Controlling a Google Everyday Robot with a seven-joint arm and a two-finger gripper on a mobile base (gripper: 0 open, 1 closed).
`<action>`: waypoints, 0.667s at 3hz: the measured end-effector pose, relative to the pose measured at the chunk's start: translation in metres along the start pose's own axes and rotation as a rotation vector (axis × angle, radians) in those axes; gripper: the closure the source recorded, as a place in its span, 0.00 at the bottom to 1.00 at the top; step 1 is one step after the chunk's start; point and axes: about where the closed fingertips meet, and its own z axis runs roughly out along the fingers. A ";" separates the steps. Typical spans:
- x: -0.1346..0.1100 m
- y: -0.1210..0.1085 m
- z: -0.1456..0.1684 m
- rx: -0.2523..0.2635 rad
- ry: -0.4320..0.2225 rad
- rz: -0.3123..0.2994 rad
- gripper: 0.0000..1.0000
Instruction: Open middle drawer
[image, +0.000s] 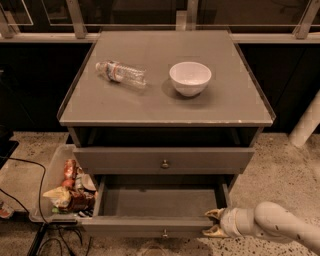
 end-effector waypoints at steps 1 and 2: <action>0.002 0.008 -0.003 0.001 -0.004 0.003 0.98; 0.002 0.008 -0.003 0.001 -0.004 0.003 0.80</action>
Offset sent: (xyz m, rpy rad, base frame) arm -0.0090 -0.0021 -0.0008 0.0046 0.0005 -0.0021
